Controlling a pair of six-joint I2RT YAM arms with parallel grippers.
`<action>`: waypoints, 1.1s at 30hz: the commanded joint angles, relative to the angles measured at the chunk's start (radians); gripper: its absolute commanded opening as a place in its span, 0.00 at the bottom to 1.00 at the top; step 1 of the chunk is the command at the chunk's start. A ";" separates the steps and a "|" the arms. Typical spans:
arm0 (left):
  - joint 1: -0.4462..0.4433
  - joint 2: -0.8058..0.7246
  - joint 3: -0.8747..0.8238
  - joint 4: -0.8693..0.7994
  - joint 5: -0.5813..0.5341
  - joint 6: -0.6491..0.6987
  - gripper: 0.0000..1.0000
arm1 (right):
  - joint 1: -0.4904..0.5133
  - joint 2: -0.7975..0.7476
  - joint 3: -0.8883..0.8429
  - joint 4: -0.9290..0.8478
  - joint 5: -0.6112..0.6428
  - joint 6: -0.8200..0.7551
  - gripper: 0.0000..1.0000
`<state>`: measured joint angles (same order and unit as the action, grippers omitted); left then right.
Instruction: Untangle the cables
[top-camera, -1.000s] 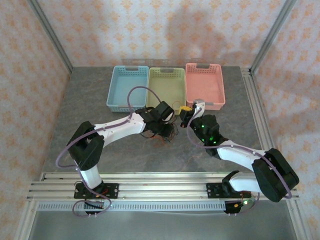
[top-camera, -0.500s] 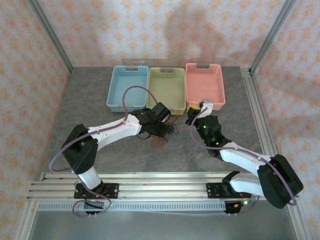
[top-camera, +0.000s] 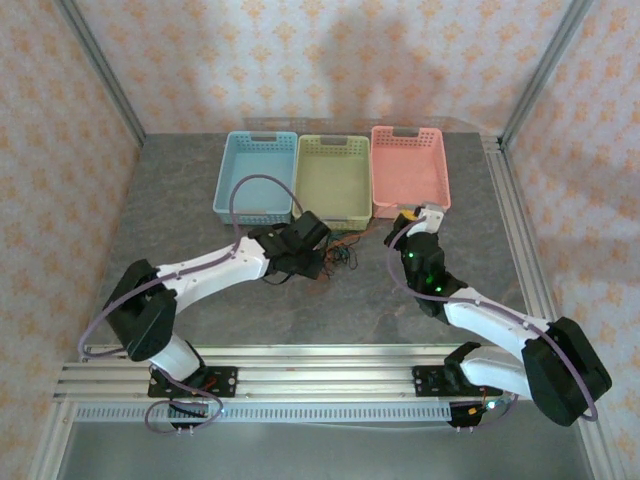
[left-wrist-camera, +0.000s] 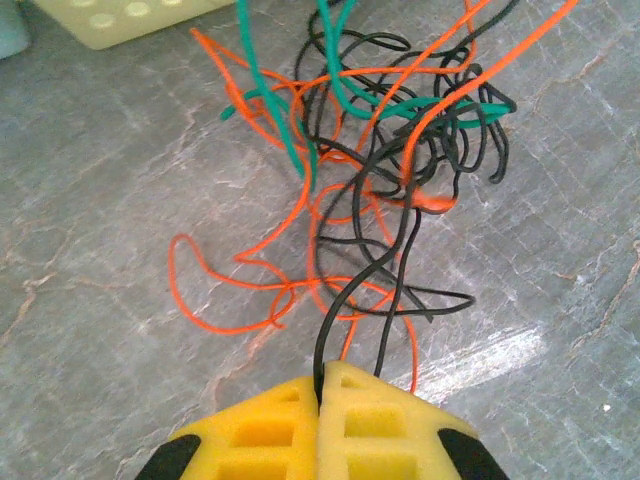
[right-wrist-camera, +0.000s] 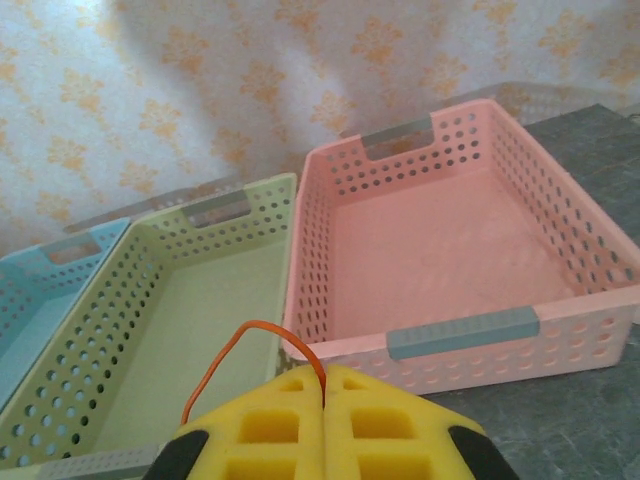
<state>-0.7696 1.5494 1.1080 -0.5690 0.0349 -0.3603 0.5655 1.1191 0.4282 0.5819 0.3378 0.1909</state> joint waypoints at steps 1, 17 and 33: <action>0.013 -0.069 -0.025 0.017 -0.068 -0.026 0.00 | -0.006 -0.016 -0.010 -0.017 0.091 0.014 0.00; 0.082 -0.273 -0.145 0.079 -0.147 -0.089 0.00 | -0.015 -0.034 -0.019 -0.028 0.164 0.031 0.00; 0.122 -0.433 -0.226 0.105 -0.234 -0.130 0.00 | -0.017 -0.027 -0.015 -0.054 0.231 0.044 0.00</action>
<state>-0.6628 1.1584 0.9043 -0.4812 -0.1242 -0.4671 0.5552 1.1057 0.4225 0.5453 0.5156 0.2165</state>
